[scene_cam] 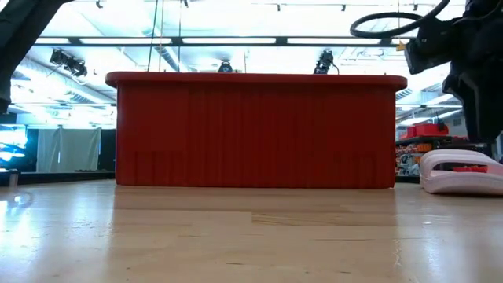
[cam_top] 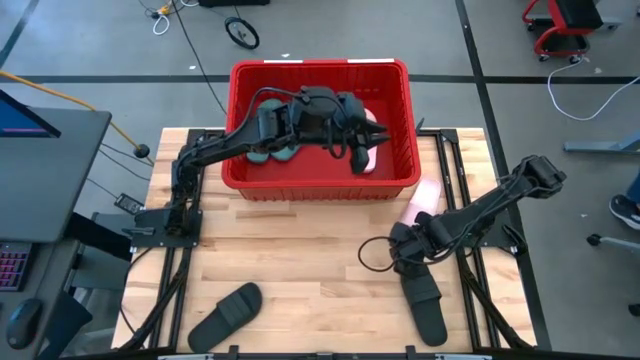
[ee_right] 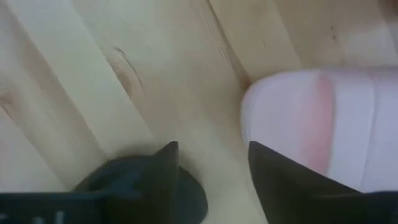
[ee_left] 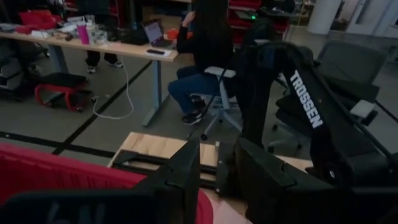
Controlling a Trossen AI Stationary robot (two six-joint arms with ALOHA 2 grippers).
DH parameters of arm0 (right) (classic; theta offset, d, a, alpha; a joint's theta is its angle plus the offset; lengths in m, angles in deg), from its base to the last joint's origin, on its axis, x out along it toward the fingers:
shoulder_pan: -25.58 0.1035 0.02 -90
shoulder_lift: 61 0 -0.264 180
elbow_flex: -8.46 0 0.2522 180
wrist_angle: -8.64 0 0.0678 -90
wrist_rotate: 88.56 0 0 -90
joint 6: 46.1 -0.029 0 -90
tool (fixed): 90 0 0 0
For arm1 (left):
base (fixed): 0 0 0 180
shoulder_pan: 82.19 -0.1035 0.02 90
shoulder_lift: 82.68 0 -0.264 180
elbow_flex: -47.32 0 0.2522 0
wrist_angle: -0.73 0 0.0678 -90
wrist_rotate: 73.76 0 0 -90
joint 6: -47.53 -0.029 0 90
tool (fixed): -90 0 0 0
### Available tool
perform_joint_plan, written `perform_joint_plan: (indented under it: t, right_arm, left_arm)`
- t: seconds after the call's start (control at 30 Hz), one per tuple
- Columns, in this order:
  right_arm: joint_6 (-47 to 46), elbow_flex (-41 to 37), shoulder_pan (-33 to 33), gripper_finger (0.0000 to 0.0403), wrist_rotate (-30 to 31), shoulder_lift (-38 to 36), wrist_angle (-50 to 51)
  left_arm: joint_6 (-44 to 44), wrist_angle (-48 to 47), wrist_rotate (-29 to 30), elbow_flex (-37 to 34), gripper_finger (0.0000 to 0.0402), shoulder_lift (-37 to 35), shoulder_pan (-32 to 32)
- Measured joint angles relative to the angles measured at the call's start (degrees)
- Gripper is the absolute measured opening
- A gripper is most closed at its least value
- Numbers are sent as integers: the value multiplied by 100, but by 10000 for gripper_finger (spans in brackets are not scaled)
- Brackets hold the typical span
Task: Pick and place slides into bin
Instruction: Put the pink slipper into the red bin
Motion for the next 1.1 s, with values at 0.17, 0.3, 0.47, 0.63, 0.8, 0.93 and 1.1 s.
perform_joint_plan:
  t: [0.17, 0.3, 0.47, 0.63, 0.8, 0.93, 1.1]
  right_arm:
    - [-140, -195, 13, 225, 121, 27, -493]
    - [-385, -479, 11, 220, 221, 47, -500]
    - [-598, -865, 11, 205, 233, 47, -539]
    - [-617, -1266, 11, 195, 483, 47, -894]
    - [-700, -1603, 6, 180, 732, 29, -1386]
    - [-1396, -1741, -37, 134, 739, 18, -1498]
    - [-1679, -1578, -42, 34, 717, 27, -1502]
  left_arm:
    - [0, -164, 0, 0, 103, 0, 32]
    - [7, -261, 0, -1, 100, 0, 36]
    - [7, -252, 0, 0, 100, 0, 34]
    - [2, -251, 0, 0, 95, 0, 36]
    - [4, -247, 2, 0, 94, 0, 27]
    - [4, -247, 2, 0, 95, 0, 27]
    - [9, -240, 2, 0, 90, 0, 27]
